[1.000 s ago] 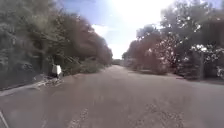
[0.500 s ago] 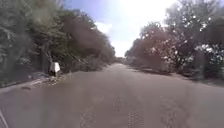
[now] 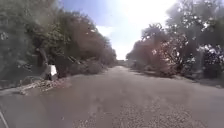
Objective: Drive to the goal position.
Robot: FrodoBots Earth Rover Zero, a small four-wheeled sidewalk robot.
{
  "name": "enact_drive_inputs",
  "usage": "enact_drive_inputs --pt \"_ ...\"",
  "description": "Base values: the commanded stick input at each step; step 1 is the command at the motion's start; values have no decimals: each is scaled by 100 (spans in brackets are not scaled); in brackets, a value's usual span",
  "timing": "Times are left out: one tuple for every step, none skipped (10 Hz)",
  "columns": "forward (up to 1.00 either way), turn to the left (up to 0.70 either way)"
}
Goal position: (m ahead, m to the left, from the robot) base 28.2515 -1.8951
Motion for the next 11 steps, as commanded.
enact_drive_inputs --pt "50 0" --pt "50 0" --pt "50 0" --pt "50 0" --pt "50 0" --pt "50 0" --pt "50 0" --pt "50 0" --pt "50 0" --pt "50 0" --pt "50 0"
